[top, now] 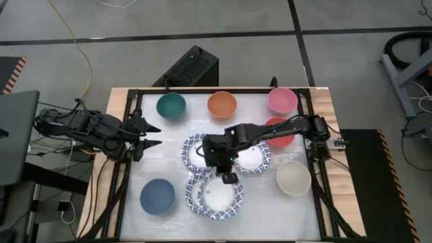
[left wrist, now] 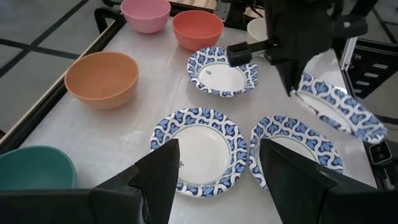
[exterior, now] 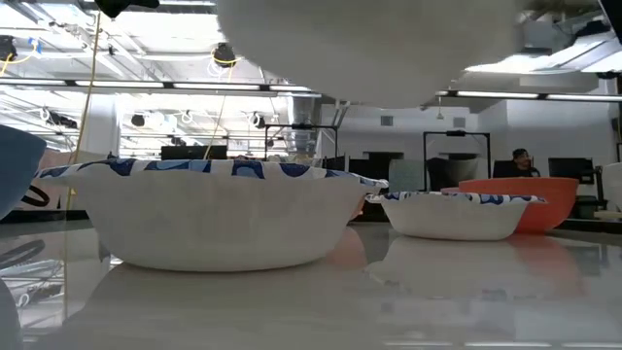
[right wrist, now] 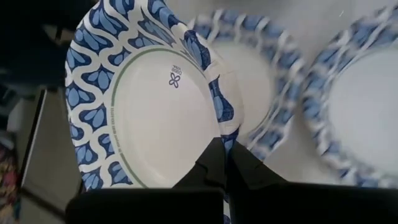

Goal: Nest bowls inside each other
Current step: Stack the blue patterned bowl on top of the blue patterned bowl

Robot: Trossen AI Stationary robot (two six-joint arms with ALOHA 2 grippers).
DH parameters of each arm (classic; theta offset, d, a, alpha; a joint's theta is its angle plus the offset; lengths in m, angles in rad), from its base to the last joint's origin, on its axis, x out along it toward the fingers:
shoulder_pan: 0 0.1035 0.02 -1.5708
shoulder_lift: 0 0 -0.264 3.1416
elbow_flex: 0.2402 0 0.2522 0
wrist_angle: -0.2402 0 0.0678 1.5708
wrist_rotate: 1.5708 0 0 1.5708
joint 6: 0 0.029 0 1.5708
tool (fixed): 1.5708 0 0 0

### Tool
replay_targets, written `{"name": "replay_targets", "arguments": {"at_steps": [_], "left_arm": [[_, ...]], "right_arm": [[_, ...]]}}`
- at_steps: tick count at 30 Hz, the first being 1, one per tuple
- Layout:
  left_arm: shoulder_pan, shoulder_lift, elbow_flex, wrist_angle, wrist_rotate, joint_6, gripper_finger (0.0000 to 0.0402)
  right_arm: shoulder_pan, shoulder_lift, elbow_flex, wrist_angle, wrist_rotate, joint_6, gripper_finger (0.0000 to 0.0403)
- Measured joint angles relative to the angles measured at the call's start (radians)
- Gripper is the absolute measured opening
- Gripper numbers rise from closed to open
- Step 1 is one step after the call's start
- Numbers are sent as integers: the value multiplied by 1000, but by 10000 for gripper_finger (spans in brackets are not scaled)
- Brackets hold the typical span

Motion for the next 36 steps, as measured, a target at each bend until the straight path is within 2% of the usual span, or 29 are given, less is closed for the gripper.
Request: {"name": "replay_targets", "arguments": {"at_steps": [9,20,36], "left_arm": [[0,0,0,0,-1,-1,212],[0,0,0,-1,-8,-3,212],[0,1,0,-2,-33,-3,212]], "right_arm": [[-64,38,0,197,3,8,12],[-53,162,11,211,-47,68,12],[-49,186,20,167,-72,76,12]]}}
